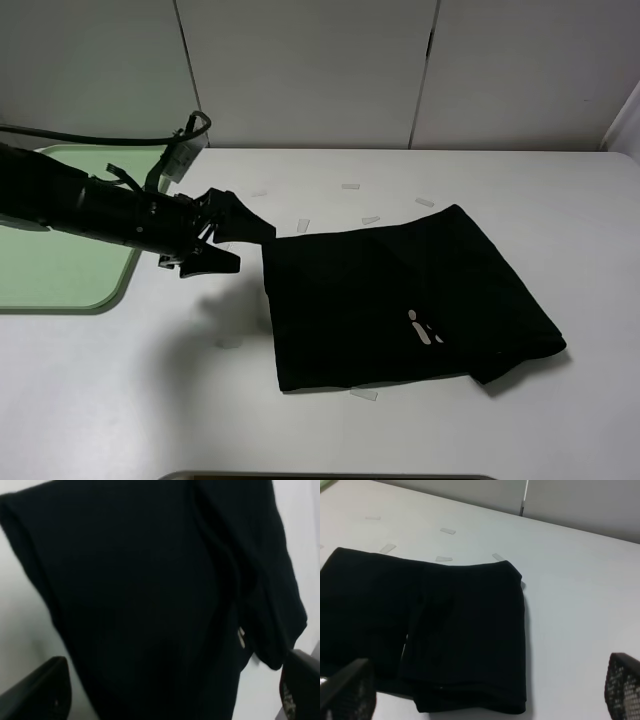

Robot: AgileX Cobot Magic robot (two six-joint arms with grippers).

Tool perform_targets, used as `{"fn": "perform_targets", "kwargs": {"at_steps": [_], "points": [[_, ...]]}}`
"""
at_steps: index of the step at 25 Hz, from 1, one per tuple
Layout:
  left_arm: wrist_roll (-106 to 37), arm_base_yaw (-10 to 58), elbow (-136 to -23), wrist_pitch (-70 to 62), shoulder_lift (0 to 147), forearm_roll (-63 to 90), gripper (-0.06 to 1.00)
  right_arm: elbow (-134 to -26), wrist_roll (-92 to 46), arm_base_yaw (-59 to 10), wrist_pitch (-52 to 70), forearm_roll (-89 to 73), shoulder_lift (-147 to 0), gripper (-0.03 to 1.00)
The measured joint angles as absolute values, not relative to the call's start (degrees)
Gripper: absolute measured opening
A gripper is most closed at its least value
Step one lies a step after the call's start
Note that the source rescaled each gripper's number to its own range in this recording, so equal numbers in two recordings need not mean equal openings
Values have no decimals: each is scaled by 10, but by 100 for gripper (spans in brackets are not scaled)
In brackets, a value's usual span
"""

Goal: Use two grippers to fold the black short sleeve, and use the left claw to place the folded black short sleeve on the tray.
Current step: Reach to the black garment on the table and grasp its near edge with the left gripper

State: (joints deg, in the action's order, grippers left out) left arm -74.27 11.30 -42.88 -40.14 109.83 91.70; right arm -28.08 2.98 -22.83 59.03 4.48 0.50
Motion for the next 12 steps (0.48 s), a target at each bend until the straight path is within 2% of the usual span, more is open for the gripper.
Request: {"fn": "perform_targets", "kwargs": {"at_steps": [12], "points": [[-800, 113, -449, -492, 1210, 988, 82, -281, 30, -228, 590, 45, 5, 100]]}}
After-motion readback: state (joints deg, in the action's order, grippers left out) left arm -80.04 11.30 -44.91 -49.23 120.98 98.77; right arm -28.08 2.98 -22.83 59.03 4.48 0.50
